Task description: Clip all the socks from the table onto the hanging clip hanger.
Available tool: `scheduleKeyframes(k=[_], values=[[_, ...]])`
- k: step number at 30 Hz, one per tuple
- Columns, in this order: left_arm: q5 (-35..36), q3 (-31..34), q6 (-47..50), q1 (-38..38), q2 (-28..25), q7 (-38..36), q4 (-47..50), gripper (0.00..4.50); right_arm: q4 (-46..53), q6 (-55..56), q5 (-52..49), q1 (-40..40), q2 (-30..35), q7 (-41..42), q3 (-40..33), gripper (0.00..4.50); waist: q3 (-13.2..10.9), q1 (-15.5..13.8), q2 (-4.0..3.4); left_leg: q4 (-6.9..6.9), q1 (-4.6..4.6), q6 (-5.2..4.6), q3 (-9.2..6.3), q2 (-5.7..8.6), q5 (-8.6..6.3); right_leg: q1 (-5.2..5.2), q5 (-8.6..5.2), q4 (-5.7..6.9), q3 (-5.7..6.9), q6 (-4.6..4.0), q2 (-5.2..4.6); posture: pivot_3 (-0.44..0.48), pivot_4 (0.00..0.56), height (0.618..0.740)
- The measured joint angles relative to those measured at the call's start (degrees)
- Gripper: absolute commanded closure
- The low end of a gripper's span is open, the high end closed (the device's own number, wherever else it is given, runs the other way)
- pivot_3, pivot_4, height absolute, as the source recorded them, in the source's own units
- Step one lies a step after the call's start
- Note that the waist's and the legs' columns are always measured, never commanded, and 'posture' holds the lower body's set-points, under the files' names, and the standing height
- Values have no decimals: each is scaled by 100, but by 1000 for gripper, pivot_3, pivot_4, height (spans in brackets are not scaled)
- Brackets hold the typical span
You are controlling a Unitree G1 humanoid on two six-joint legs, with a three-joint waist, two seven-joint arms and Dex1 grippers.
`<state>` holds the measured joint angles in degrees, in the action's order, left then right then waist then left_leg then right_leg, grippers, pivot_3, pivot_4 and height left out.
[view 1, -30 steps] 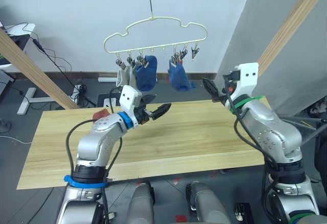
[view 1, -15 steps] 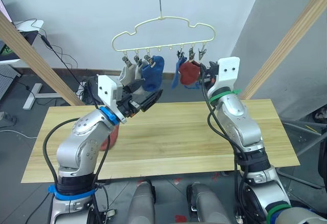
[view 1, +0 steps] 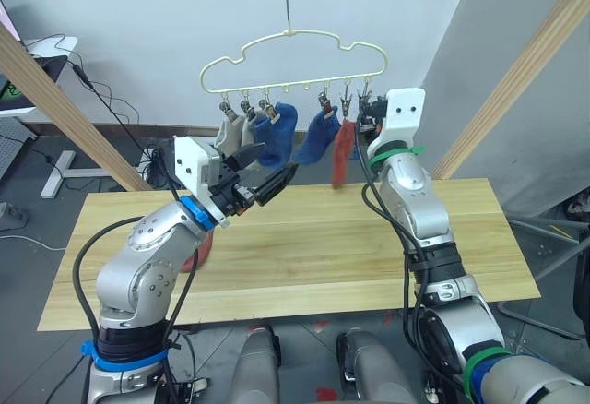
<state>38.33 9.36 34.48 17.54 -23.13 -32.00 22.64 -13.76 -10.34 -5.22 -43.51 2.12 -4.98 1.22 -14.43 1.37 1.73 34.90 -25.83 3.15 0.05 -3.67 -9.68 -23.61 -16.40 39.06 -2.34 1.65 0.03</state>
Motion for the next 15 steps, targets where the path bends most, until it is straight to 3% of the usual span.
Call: scheduleKeyframes(k=[15], values=[[112,0,21,-99,-71,10,191,0,-471,145,13,-198,-93,3,-123,3029,0,-25,0,0,0,0,-1,0,0,0,0,1,2,0,-1,88,241,740]])
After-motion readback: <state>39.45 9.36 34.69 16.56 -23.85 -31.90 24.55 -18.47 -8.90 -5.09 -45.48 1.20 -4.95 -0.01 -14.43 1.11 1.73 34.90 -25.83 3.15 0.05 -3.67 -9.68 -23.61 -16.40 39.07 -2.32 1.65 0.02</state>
